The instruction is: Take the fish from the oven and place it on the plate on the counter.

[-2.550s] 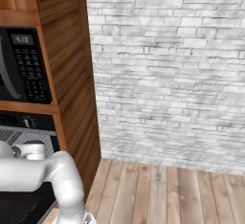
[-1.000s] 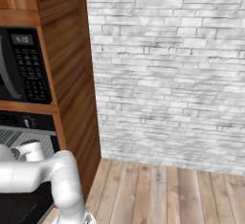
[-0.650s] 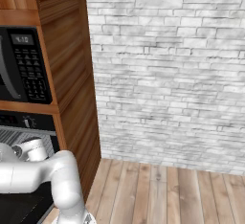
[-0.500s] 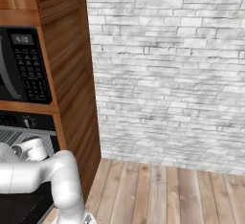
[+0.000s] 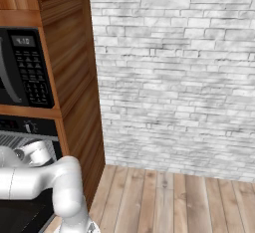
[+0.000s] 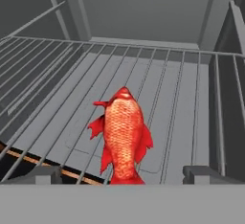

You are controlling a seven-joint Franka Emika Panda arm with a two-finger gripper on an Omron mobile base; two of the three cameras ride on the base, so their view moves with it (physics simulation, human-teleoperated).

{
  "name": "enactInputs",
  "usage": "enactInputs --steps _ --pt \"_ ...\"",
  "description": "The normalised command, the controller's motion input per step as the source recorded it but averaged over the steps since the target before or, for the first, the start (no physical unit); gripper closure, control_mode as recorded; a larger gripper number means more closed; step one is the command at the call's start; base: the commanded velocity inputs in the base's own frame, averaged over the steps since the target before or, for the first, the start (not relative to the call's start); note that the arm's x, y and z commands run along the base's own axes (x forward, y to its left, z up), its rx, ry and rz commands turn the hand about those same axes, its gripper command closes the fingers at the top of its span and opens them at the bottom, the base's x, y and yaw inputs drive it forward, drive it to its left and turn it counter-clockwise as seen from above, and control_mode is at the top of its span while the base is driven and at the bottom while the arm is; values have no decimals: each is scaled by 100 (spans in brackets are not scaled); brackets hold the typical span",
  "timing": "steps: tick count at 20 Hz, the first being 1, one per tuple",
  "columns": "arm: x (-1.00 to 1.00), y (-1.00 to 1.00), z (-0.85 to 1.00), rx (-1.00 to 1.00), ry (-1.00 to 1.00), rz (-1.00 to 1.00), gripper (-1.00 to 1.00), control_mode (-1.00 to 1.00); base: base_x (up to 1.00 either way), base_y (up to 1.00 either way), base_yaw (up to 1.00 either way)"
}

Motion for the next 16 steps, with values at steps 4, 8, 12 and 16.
enactInputs --steps 4,8,12,16 --pt "14 1 -37 -2 11 0 -100 -100 0 0 0" --pt "21 13 -50 -2 14 0 -100 -100 0 0 0" --pt "11 13 -11 0 1 0 -100 -100 0 0 0" --pt "0 3 11 0 -10 0 -100 -100 0 0 0"
